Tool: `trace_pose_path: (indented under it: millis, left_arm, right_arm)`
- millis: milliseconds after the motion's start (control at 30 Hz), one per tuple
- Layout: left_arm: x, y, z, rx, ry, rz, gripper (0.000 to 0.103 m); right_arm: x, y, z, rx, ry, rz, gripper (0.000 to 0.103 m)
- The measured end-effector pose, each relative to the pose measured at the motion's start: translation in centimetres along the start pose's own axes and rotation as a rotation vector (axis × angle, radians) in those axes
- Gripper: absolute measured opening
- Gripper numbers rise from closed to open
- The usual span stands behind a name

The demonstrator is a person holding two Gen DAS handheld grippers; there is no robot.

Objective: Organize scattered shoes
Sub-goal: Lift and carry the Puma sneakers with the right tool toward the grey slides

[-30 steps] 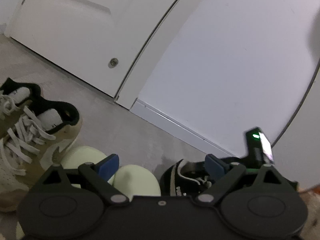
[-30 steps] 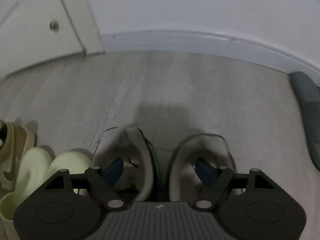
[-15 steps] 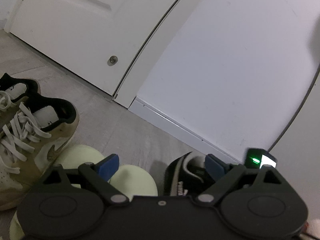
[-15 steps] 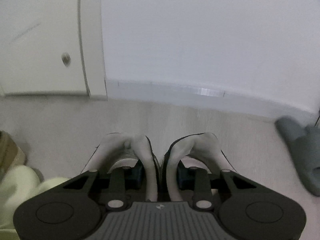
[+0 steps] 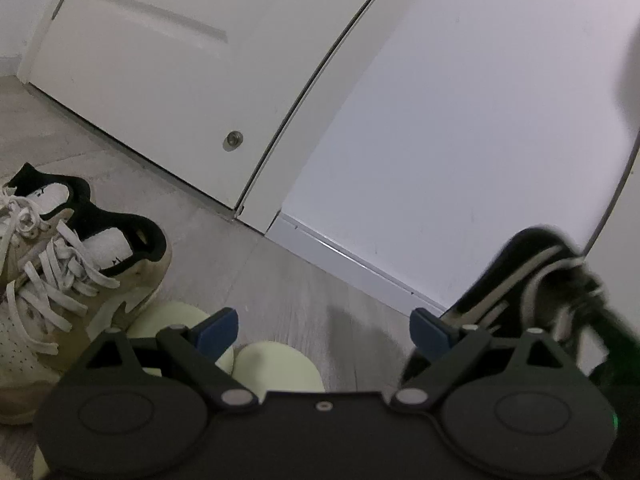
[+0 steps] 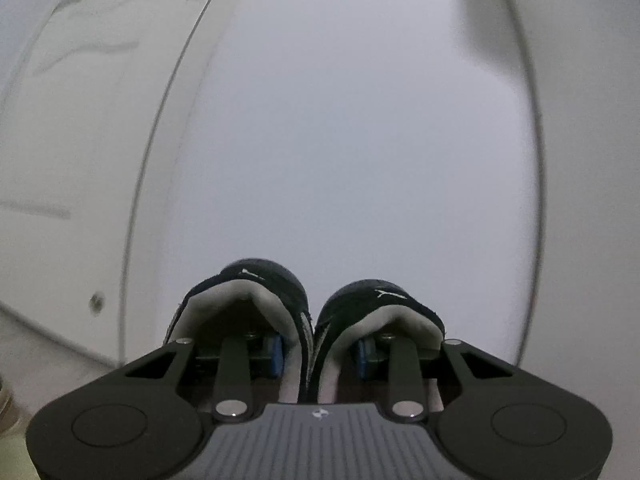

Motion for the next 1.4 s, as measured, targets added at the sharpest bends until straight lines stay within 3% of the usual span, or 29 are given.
trace_pose_path:
  millis: [133, 267, 400, 733, 1167, 1400]
  left_arm:
    - [-0.4, -0.3, 0.1, 0.013, -0.022, -0.019, 0.094]
    - [-0.2, -0.1, 0.1, 0.014, -0.02, -0.009, 0.094]
    - [-0.1, 0.3, 0.1, 0.012, -0.02, 0.008, 0.094]
    - [-0.3, -0.1, 0.2, 0.011, -0.023, -0.02, 0.094]
    - [-1.1, -1.3, 0.3, 0.01, -0.024, -0.068, 0.094]
    - [-1.9, -2.6, 0.3, 0.018, -0.037, -0.112, 0.094]
  right_arm:
    - [3.2, 1.4, 2.7, -0.027, 0.106, 0.074, 0.034]
    - [4.2, 3.9, 6.8, -0.078, 0.19, 0.078, 0.034]
    - [3.1, 7.4, 12.8, -0.158, 0.246, -0.026, 0.034]
    - [-2.9, 10.0, 19.8, -0.239, 0.348, -0.247, 0.035]
    - [-6.1, 3.7, 23.8, -0.304, 0.23, -0.34, 0.039]
    - [-10.2, 0.0, 25.6, -0.349, -0.003, -0.481, 0.041]
Point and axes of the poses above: each gripper's, at about its wrist camera, not at the fingertips, and y roughly against the way its jaws point, z to its right, x to its top, the point moved 10 cm from there along -y, roughly the way its jaws point, and after that the axes turned 13 degrees about -y, right-handed, at the moved point
